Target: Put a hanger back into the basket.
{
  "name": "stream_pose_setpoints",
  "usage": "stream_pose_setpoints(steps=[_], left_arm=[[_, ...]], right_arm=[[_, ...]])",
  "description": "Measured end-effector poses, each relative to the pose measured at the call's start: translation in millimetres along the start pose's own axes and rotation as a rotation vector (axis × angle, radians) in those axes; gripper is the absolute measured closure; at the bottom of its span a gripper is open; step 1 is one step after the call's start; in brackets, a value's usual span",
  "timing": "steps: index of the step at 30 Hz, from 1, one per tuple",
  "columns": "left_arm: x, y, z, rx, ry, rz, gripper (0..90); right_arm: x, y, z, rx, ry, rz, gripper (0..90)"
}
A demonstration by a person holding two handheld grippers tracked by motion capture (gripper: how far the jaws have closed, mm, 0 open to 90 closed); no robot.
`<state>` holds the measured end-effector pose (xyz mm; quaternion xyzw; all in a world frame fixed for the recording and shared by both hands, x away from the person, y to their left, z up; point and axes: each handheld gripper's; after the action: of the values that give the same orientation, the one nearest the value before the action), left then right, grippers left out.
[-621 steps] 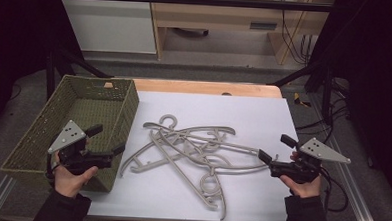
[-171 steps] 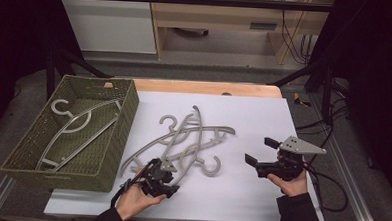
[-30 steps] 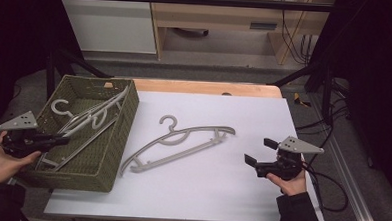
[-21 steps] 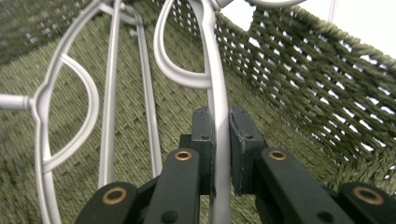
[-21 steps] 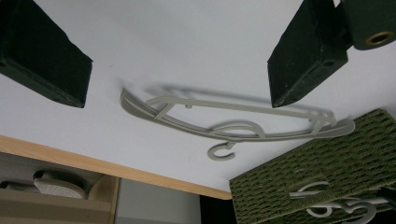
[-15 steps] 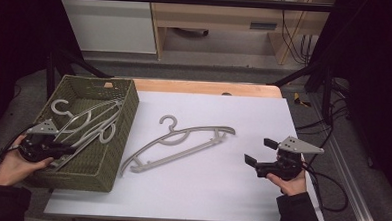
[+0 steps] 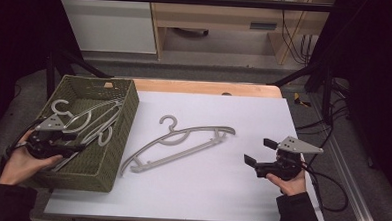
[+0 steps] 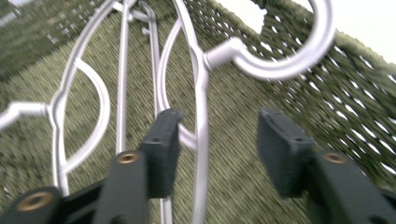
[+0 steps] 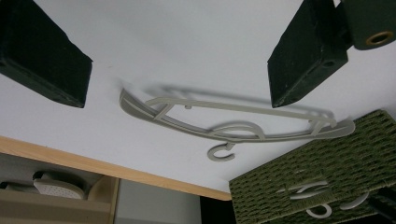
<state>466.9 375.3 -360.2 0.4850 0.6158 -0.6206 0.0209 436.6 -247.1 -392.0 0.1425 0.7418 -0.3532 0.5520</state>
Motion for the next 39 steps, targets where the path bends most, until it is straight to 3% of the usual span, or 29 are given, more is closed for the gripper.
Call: stream_pose_setpoints(steps=[3, 7, 14, 17, 23, 29, 35, 39], left_arm=[[-6.4, 11.2, 0.6, -0.033, -0.016, -0.034, 43.9], [-7.6, 25.9, 1.1, -0.042, -0.016, -0.107, 43.7], [-7.6, 36.6, 1.5, -0.061, -0.011, -0.209, 53.4], [-8.5, 40.6, 2.8, -0.086, -0.002, -0.254, 62.4], [-9.5, 32.7, 3.8, -0.103, 0.017, -0.235, 70.6], [-9.6, 15.4, -7.1, -0.126, -0.022, -0.177, 79.5], [-6.7, 14.1, -18.9, -0.09, -0.071, -0.141, 79.4], [-4.4, 10.8, -29.1, -0.135, -0.115, -0.121, 78.3]], right_arm=[[0.1, -0.1, 0.1, 0.001, -0.003, -0.002, 6.5], [-0.2, -1.5, 0.3, -0.001, -0.003, -0.002, 6.5], [0.0, -0.2, -0.2, -0.002, -0.001, 0.002, 6.5], [-0.1, -0.8, 0.0, 0.001, -0.003, -0.001, 6.6], [-0.1, -1.6, 0.4, -0.001, -0.005, -0.002, 6.6], [-0.2, -1.0, -0.1, 0.002, -0.001, -0.001, 6.6], [-0.3, -1.6, 0.4, 0.003, -0.003, 0.0, 6.6], [-0.3, -1.7, 0.5, 0.004, -0.004, 0.001, 6.5]])
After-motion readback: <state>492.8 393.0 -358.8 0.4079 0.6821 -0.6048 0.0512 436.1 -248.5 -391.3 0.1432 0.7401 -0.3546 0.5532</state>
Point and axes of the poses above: each handheld gripper's, and its own axes: y roughly forward along the jaws, x roughly out of its underside, z roughly to its right, and after that the axes turned 6 degrees about -x, right-handed
